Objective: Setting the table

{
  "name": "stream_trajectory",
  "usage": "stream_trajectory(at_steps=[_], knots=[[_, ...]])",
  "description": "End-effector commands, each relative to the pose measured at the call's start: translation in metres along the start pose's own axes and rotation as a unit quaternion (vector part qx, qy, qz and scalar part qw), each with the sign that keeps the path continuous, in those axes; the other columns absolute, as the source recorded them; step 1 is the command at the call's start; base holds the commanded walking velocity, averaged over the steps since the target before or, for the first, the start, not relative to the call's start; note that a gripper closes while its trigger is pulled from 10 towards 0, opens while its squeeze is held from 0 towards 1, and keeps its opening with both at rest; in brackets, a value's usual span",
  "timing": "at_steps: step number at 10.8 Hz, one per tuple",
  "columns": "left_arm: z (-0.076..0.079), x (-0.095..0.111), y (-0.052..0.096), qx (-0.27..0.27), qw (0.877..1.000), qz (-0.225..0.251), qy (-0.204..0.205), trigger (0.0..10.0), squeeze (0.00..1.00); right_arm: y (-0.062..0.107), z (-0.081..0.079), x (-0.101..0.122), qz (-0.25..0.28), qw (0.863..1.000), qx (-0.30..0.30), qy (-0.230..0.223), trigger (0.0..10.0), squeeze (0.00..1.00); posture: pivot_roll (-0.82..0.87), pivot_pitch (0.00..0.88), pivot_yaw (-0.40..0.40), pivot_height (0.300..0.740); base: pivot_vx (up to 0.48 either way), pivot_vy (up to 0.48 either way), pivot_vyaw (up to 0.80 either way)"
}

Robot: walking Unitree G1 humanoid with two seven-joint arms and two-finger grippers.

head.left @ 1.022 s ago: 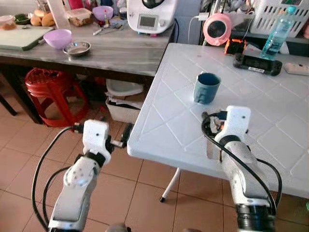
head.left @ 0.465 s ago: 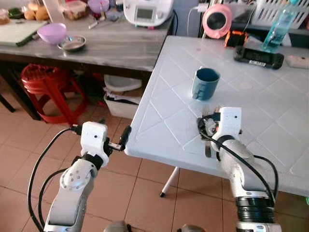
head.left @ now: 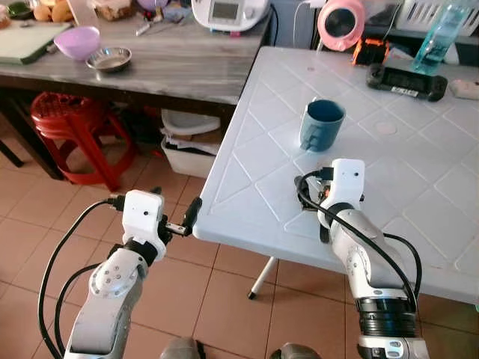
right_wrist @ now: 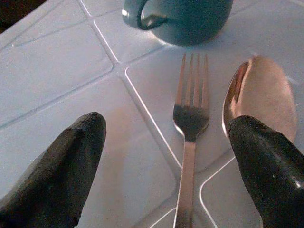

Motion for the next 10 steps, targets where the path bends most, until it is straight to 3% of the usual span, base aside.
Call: stream_trajectory(at_steps=[1,2,3,4,9,10], knots=[[-0.001,0.002,0.002,0.001,1.0,-0.001,-0.005,10.0,0.0,0.001,-0.003,0.006,0.006,1.0,0.007,-0.001,10.0,0.0,0.05,0.075,0.035,0.74,0.0,0.0,0.0],[-0.001,0.002,0.002,0.0,1.0,-0.003,-0.006,10.0,0.0,0.002,-0.005,0.001,-0.002,1.0,0.009,-0.004,10.0,0.0,0.05,0.074,0.036,0.74,0.0,0.0,0.0],[-0.001,0.002,0.002,-0.001,1.0,-0.004,-0.006,10.0,0.0,0.002,-0.007,-0.001,-0.008,1.0,0.014,-0.008,2.2,0.0,0.05,0.074,0.036,0.74,0.0,0.0,0.0],[-0.001,0.002,0.001,-0.001,1.0,-0.005,-0.006,10.0,0.0,0.002,-0.008,-0.003,-0.013,1.0,0.016,-0.011,0.0,0.0,0.05,0.073,0.035,0.74,0.0,0.0,0.0],[0.0,0.002,0.0,-0.003,1.0,-0.01,-0.007,10.0,0.0,0.004,-0.003,-0.024,-0.078,0.996,0.008,-0.033,0.0,0.0,0.04,0.076,0.033,0.74,0.0,0.0,0.0],[0.001,0.005,-0.003,-0.002,1.0,-0.009,-0.01,10.0,0.0,0.004,-0.001,-0.026,-0.087,0.995,0.008,-0.039,0.7,0.0,0.04,0.077,0.035,0.74,0.0,0.0,0.0]])
Point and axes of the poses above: a point about 5 cm out from each wrist's last joint towards the gripper, its own y axis pointing back from the gripper into the wrist, its own x axis along the axis of the wrist's last joint, z = x × y, the point moved 1 cm from there along -y, pointing out of the wrist towards the gripper, and after that the axes turned 13 degrees about y, right-handed, at the moved point
